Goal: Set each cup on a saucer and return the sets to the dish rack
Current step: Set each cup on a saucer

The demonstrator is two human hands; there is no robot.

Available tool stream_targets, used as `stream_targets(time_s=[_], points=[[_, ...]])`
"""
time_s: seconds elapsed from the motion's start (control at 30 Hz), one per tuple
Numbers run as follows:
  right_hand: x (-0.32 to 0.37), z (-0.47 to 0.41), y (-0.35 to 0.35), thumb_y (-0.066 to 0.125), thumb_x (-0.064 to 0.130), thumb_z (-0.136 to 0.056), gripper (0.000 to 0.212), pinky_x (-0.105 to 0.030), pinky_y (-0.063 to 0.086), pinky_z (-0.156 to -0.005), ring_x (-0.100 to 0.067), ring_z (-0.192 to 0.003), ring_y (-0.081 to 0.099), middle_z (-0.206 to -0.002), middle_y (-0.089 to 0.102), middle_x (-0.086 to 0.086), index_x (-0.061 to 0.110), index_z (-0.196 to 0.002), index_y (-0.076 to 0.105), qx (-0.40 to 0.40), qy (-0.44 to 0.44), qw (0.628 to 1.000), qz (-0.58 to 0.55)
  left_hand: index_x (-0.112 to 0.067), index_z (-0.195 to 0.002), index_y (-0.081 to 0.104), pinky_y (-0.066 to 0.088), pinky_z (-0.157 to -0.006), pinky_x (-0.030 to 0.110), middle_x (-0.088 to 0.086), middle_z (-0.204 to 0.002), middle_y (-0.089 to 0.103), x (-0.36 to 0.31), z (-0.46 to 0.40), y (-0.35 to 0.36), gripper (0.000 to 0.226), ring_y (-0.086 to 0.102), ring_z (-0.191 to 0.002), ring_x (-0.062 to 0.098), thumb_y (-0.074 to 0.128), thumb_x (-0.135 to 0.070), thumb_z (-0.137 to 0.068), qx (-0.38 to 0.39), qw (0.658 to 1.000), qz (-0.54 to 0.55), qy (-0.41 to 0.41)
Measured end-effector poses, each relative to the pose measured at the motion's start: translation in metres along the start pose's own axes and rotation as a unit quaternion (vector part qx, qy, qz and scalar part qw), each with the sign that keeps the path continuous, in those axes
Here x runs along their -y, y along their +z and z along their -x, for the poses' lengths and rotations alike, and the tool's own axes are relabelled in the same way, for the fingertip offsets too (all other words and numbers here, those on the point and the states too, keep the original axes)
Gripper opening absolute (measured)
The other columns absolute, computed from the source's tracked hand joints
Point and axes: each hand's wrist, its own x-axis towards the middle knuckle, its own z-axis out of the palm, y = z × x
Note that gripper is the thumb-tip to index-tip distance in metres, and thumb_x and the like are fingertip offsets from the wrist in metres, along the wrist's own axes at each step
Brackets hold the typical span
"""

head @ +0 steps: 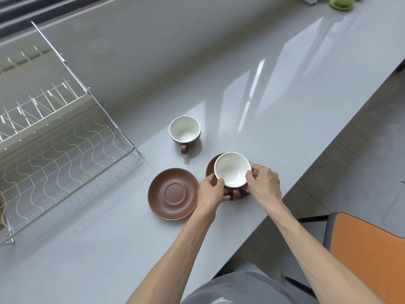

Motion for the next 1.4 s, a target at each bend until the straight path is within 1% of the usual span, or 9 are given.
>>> stream_targets(time_s=[0.23, 0.33, 0.47, 0.6, 0.67, 0.73, 0.97, 1.1, 1.4], points=[[0.001, 0.001, -0.005, 0.048, 0.021, -0.090, 0.029, -0.049, 0.059, -0.072, -0.033, -0.068, 0.071, -0.082, 0.074, -0.016, 0.008, -0.101, 0.071, 0.009, -0.003, 1.000, 0.022, -0.014, -0.148, 0.045, 0.062, -0.086, 0.039, 0.004, -0.121, 0.062, -0.003, 0.000, -0.006, 0.053, 0.070, -0.105, 0.026, 0.054, -0.019, -0.097, -0.003, 0.999, -0.028, -0.017], [0.003, -0.004, -0.013, 0.050, 0.022, -0.092, 0.030, -0.042, 0.057, -0.081, -0.032, -0.084, 0.072, -0.092, 0.077, -0.010, 0.011, -0.111, 0.071, 0.021, -0.003, 0.998, 0.057, -0.018, -0.151, 0.041, 0.062, -0.085, 0.038, 0.004, -0.124, 0.062, -0.003, -0.002, -0.013, 0.060, 0.068, -0.110, 0.025, 0.060, -0.026, -0.094, 0.001, 0.998, -0.060, -0.014], [0.010, -0.010, -0.020, 0.051, 0.027, -0.095, 0.036, -0.039, 0.053, -0.086, -0.033, -0.105, 0.068, -0.111, 0.076, -0.003, 0.017, -0.125, 0.066, 0.018, -0.006, 0.994, 0.105, -0.018, -0.142, 0.051, 0.062, -0.081, 0.033, 0.002, -0.120, 0.061, -0.009, -0.003, -0.023, 0.049, 0.069, -0.108, 0.023, 0.058, -0.029, -0.095, 0.009, 0.996, -0.091, -0.006], [0.024, -0.017, -0.017, 0.047, 0.032, -0.096, 0.041, -0.041, 0.049, -0.089, -0.037, -0.112, 0.063, -0.123, 0.071, -0.002, 0.020, -0.133, 0.060, 0.001, -0.035, 0.987, 0.158, -0.025, -0.134, 0.059, 0.058, -0.094, 0.044, -0.004, -0.117, 0.068, -0.018, 0.002, -0.039, 0.046, 0.070, -0.105, 0.022, 0.054, -0.038, -0.091, 0.006, 0.987, -0.159, 0.025], [0.033, -0.021, -0.014, 0.047, 0.034, -0.097, 0.042, -0.041, 0.047, -0.091, -0.037, -0.115, 0.062, -0.127, 0.069, -0.003, 0.020, -0.135, 0.058, 0.001, -0.049, 0.984, 0.172, -0.028, -0.134, 0.058, 0.052, -0.101, 0.040, -0.006, -0.123, 0.069, -0.021, 0.003, -0.050, 0.047, 0.066, -0.113, 0.019, 0.051, -0.042, -0.090, -0.004, 0.976, -0.209, 0.057], [0.043, -0.025, -0.010, 0.047, 0.035, -0.097, 0.043, -0.042, 0.046, -0.092, -0.038, -0.116, 0.061, -0.129, 0.067, -0.006, 0.020, -0.136, 0.057, 0.004, -0.067, 0.982, 0.178, -0.026, -0.137, 0.058, 0.043, -0.097, 0.031, -0.006, -0.128, 0.068, -0.027, 0.002, -0.062, 0.044, 0.061, -0.120, 0.015, 0.048, -0.037, -0.096, -0.034, 0.960, -0.263, 0.093], [0.083, -0.039, 0.009, 0.046, 0.032, -0.100, 0.043, -0.043, 0.044, -0.096, -0.035, -0.123, 0.057, -0.137, 0.060, -0.009, 0.017, -0.139, 0.054, 0.019, -0.131, 0.972, 0.194, -0.028, -0.141, 0.052, 0.045, -0.096, 0.041, 0.002, -0.141, 0.058, -0.051, -0.019, -0.102, 0.043, 0.060, -0.122, 0.027, 0.045, -0.034, -0.100, -0.141, 0.858, -0.458, 0.185], [0.102, -0.047, 0.025, 0.046, 0.032, -0.100, 0.043, -0.044, 0.046, -0.092, -0.034, -0.120, 0.057, -0.136, 0.059, -0.010, 0.014, -0.139, 0.052, 0.033, -0.167, 0.965, 0.198, -0.027, -0.148, 0.043, 0.045, -0.091, 0.042, 0.004, -0.146, 0.052, -0.068, -0.032, -0.114, 0.046, 0.056, -0.124, 0.030, 0.043, -0.034, -0.102, -0.161, 0.820, -0.506, 0.211], [0.130, -0.077, 0.058, 0.045, 0.038, -0.100, 0.053, -0.045, 0.047, -0.091, -0.032, -0.123, 0.055, -0.148, 0.047, -0.005, 0.017, -0.148, 0.037, 0.053, -0.179, 0.967, 0.171, -0.024, -0.150, 0.038, 0.048, -0.086, 0.042, 0.006, -0.143, 0.051, -0.093, -0.072, -0.114, 0.051, 0.057, -0.119, 0.032, 0.044, -0.041, -0.102, -0.162, 0.794, -0.532, 0.245]])
